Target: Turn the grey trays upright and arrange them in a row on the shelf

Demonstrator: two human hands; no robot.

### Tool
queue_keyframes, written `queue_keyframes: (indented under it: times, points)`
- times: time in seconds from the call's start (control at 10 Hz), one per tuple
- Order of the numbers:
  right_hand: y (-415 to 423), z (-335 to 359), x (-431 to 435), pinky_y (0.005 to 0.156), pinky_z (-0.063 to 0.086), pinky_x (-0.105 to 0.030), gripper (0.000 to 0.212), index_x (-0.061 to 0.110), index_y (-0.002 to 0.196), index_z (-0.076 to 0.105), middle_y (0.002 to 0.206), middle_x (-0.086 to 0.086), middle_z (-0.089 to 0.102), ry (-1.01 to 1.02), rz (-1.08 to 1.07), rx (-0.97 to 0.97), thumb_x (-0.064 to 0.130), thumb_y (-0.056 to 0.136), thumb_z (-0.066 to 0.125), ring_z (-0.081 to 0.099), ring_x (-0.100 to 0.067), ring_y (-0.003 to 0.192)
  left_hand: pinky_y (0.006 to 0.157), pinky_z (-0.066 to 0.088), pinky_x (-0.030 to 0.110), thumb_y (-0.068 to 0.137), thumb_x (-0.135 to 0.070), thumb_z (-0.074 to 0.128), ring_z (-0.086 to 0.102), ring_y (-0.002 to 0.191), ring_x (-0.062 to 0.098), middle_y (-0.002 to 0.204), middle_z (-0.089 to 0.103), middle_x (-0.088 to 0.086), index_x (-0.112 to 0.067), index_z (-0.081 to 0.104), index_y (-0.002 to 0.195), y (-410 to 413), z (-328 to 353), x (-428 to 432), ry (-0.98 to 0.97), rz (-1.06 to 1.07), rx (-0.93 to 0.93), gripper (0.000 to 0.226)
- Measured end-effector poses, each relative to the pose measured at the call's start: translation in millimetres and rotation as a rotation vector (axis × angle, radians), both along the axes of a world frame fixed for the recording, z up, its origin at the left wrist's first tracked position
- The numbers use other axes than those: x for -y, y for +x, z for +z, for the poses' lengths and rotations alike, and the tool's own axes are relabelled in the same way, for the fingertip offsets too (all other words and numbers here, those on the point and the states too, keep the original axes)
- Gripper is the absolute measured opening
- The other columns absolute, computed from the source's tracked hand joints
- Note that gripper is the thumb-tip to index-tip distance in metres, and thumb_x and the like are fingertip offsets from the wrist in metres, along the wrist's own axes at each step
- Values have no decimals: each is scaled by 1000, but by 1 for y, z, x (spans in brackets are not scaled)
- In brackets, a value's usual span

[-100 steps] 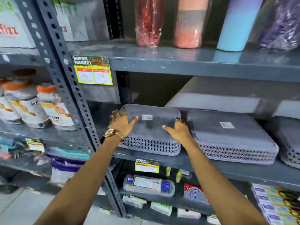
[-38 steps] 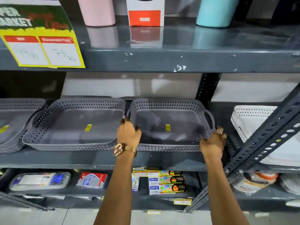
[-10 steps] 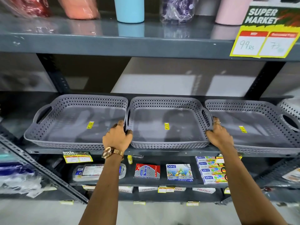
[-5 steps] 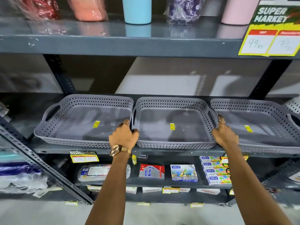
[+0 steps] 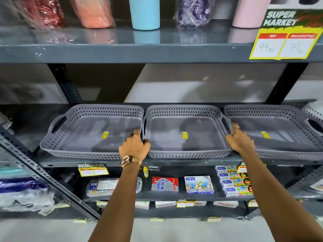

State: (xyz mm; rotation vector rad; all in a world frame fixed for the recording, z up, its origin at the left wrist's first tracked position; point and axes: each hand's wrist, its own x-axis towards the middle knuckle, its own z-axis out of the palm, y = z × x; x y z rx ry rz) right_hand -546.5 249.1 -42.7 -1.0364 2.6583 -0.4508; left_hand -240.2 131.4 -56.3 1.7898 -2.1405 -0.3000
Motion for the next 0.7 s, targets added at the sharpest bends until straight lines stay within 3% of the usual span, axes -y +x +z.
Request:
queue_keyframes:
  times: [0.5,0.6,0.7]
  points:
    - [-7,-3,-4,104,40,-54,63,12,148,22,139,-24,51,1,38,4,25,90,41,49,-42,124,80,48,43,87,-36,51,62,105,40,116,65,15,-15,48,126,-2,3,-3,29,-3,1,44]
    - [-2,2,-9,105,36,-54,75,14,153,10,147,-22,41,-40,70,-33,33,91,49,40,-42,133,85,48,48,91,-43,46,58,110,40,120,62,18,-9,47,123,-3,7,-10,-11,-13,54,47]
    - [15,17,-17,109,33,-58,80,12,153,8,154,-18,31,-125,134,-154,37,91,52,30,-40,140,95,43,51,92,-51,41,52,120,38,132,53,19,-7,41,133,-9,21,-20,-127,-51,155,60]
